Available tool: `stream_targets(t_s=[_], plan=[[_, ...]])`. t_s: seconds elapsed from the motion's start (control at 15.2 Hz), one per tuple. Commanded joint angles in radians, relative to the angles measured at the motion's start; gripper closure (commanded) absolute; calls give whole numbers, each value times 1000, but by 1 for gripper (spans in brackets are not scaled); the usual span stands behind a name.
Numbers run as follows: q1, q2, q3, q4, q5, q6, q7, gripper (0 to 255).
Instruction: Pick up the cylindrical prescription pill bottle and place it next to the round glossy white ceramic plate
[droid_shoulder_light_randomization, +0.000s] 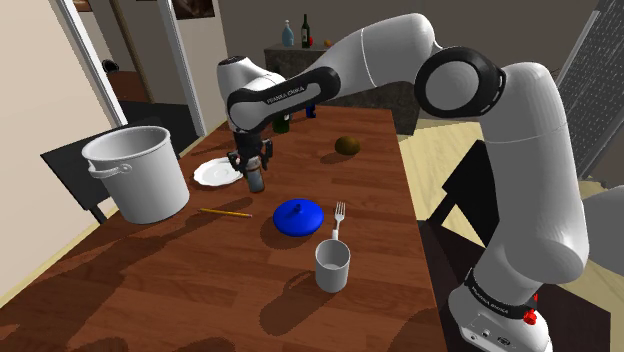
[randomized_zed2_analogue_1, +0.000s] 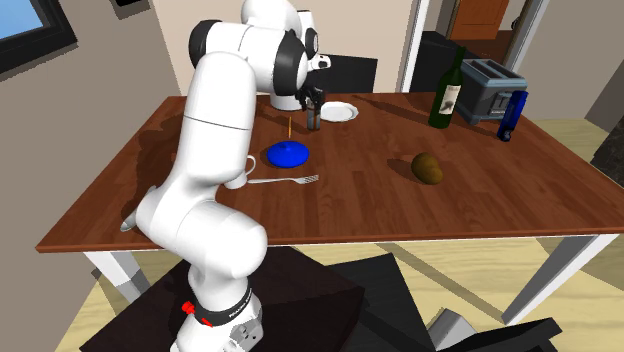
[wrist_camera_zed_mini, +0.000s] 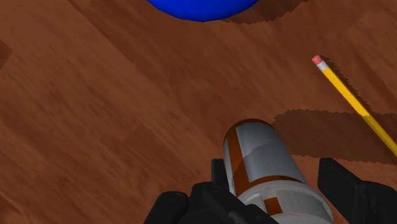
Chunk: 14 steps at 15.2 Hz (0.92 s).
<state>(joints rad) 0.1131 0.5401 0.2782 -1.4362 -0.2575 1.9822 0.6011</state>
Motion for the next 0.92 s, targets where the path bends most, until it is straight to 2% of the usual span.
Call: stream_targets(t_s=[0.0, 0.13, 0.59, 0.66, 0.86], plan=[[1, 10, -2, -14, -4, 24, 6, 255], [2, 19, -4, -29, -8, 48, 10, 255], [2, 19, -4, -29, -8, 48, 10, 255], [2, 19, -4, -29, -8, 48, 10, 0], [1, 19, -4, -29, -8, 48, 10, 0]])
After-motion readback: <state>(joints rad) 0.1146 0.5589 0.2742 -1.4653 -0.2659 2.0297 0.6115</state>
